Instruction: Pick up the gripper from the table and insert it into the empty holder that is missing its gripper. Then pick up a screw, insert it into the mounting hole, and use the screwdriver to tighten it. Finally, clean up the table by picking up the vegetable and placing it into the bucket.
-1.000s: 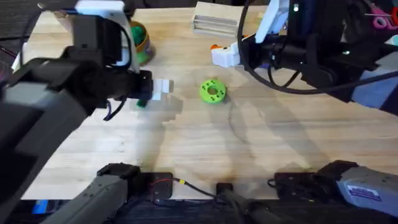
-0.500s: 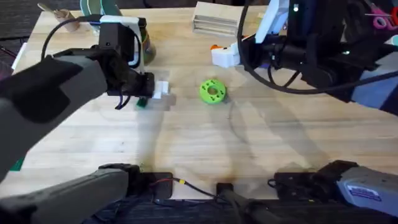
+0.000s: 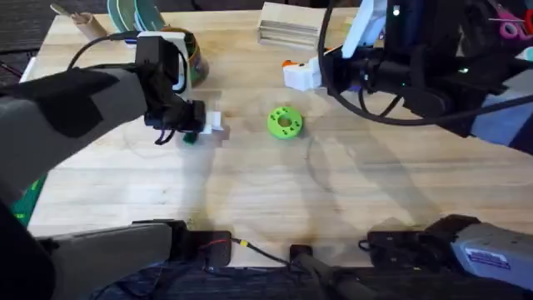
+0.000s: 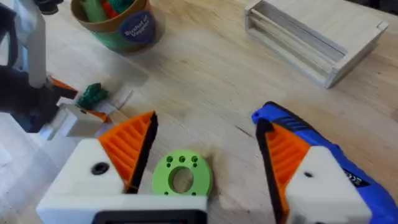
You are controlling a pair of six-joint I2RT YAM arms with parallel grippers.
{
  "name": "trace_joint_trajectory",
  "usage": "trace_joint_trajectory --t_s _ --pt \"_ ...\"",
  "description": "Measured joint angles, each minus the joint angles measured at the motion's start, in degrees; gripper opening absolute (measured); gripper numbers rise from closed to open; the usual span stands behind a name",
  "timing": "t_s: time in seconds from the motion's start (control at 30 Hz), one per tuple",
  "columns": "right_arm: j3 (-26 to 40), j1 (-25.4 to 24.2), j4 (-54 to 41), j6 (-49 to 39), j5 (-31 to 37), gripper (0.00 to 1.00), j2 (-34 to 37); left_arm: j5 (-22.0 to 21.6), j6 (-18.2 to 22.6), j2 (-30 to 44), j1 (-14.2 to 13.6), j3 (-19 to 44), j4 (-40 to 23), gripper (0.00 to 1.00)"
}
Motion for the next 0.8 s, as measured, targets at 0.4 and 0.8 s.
trace_joint_trajectory --t_s 0.4,0.8 --pt "0.0 0.0 -1.7 0.0 0.0 0.984 0.0 1.0 0.7 0.1 -0.2 0.5 -0.8 0.02" --pt "0.0 0.0 -2.6 0.2 0.0 0.985 0.0 0.1 0.8 -6.4 -0.2 12.6 -2.4 0.019"
